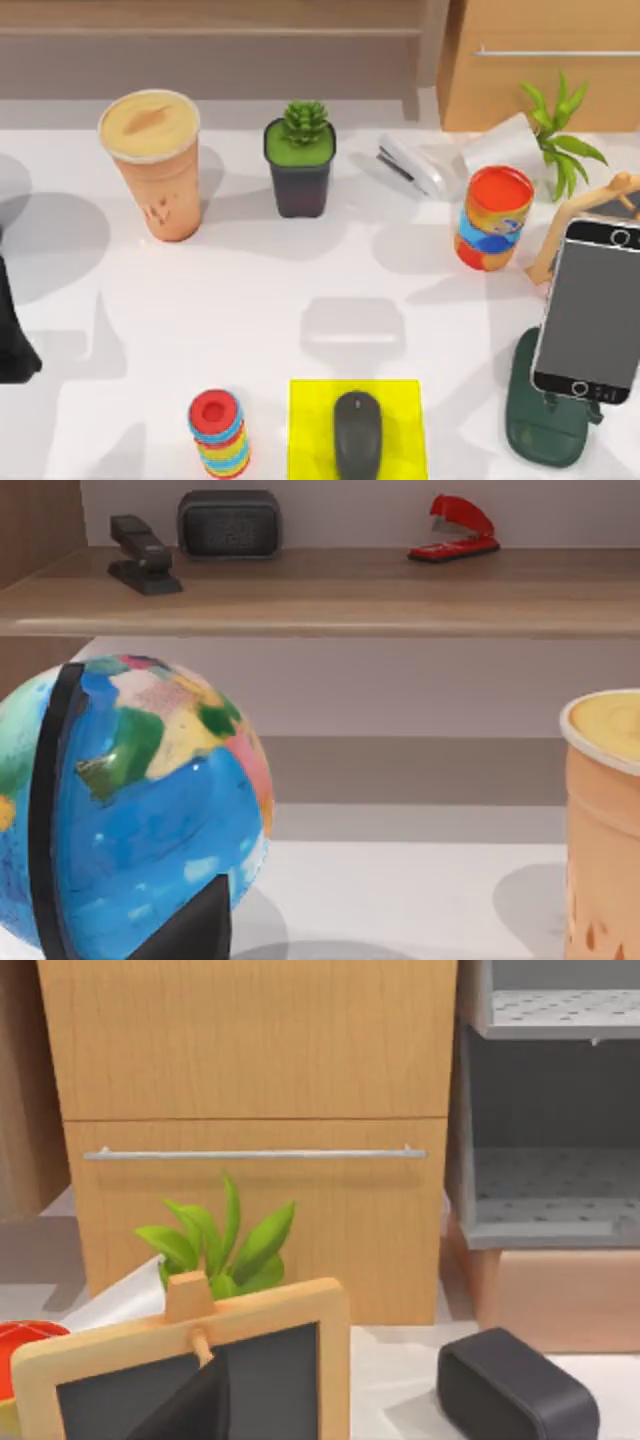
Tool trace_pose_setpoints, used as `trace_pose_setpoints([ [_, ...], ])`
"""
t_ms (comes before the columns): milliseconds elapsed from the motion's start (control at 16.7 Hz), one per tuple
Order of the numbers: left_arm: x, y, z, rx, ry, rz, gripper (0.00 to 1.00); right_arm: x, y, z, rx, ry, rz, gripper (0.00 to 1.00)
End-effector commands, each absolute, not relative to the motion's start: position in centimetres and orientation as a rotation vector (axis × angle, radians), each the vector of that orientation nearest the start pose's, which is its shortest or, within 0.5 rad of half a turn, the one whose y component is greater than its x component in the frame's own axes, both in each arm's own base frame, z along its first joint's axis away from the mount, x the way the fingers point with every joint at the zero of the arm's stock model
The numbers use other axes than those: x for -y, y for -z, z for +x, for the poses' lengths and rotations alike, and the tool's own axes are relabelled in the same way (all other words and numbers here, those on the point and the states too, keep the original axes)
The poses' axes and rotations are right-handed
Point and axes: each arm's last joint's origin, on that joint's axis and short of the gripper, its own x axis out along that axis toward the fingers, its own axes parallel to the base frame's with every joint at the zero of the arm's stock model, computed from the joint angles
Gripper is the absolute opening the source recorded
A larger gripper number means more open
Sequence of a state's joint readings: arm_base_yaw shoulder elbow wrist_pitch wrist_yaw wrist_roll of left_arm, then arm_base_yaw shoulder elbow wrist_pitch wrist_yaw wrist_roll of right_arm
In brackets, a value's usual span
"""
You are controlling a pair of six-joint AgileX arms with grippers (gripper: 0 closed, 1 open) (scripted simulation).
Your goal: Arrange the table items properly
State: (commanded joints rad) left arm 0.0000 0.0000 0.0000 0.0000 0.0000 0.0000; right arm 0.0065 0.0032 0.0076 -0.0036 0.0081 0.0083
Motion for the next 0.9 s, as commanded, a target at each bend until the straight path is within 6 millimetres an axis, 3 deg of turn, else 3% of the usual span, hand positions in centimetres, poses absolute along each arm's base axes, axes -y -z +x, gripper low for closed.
trace_pose_setpoints([
  [540, 0.2, -16.2, 10.7, -0.004, 0.01, -0.002, 1.0, 0.1, -16.0, 10.6, 0.0, 0.0, 0.0, 1.0],
  [900, 1.4, -17.2, 12.7, -0.058, 0.074, -0.012, 1.0, 0.1, -16.0, 10.6, 0.0, 0.0, 0.0, 1.0],
])
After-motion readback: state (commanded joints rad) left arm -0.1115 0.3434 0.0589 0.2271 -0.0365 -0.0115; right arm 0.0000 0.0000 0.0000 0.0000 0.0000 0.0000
